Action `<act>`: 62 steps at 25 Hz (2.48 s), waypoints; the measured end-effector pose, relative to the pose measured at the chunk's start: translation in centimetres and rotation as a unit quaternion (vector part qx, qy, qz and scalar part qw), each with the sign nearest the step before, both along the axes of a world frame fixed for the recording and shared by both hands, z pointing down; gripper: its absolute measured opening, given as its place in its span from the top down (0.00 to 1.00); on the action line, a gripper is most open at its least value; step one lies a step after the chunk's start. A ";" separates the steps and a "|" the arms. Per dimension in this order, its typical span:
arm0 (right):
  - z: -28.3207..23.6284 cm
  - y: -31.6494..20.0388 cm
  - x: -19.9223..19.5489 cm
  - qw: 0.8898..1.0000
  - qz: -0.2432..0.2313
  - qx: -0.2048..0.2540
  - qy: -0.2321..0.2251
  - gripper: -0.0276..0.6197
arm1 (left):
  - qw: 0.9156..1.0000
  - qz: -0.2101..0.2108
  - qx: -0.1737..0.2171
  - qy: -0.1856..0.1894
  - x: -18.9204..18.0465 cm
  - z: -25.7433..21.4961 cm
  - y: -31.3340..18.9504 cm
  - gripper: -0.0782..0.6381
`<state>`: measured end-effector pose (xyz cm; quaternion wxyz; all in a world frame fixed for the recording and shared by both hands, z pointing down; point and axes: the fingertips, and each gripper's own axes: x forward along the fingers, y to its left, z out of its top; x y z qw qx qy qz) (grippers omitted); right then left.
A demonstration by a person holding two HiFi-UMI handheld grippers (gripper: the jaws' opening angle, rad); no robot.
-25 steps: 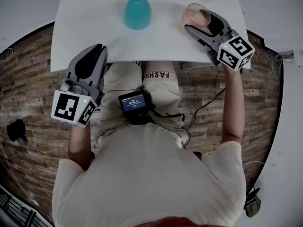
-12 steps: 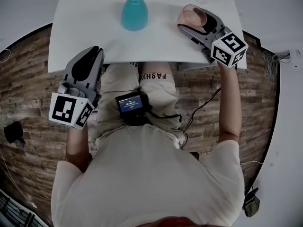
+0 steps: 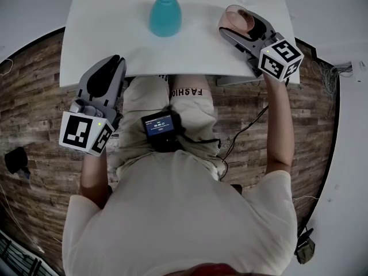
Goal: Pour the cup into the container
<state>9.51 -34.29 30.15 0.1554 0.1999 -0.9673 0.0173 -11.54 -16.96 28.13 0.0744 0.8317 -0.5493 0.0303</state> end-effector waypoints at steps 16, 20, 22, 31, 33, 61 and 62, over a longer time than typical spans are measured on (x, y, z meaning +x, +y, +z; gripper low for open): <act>-2.6 0.6 -0.4 0.999 0.013 0.013 0.028 0.38 | 1.000 0.001 0.007 0.004 -1.5 -0.2 0.3 0.82; -3.1 0.4 -0.2 0.999 0.017 0.016 0.033 0.39 | 1.000 0.002 0.007 0.003 -1.5 -0.2 0.1 0.82; -3.2 0.3 -0.5 0.999 0.019 0.017 0.037 0.38 | 1.000 0.002 0.006 0.003 -1.9 -0.2 0.0 0.82; -4.4 0.6 -0.8 0.998 0.020 0.028 0.052 0.38 | 1.000 0.006 0.008 0.002 -1.8 -0.4 0.1 0.82; -4.6 0.6 -1.3 0.998 0.020 0.030 0.057 0.38 | 1.000 0.007 0.007 0.003 -2.1 -0.4 0.0 0.82; -6.2 1.1 -4.5 0.993 -0.005 0.065 0.097 0.39 | 1.000 0.012 0.009 -0.019 -2.2 -0.3 -0.1 0.82; -6.2 1.1 -4.6 0.993 -0.006 0.066 0.098 0.38 | 1.000 0.012 0.009 -0.020 -2.1 -0.3 -0.1 0.82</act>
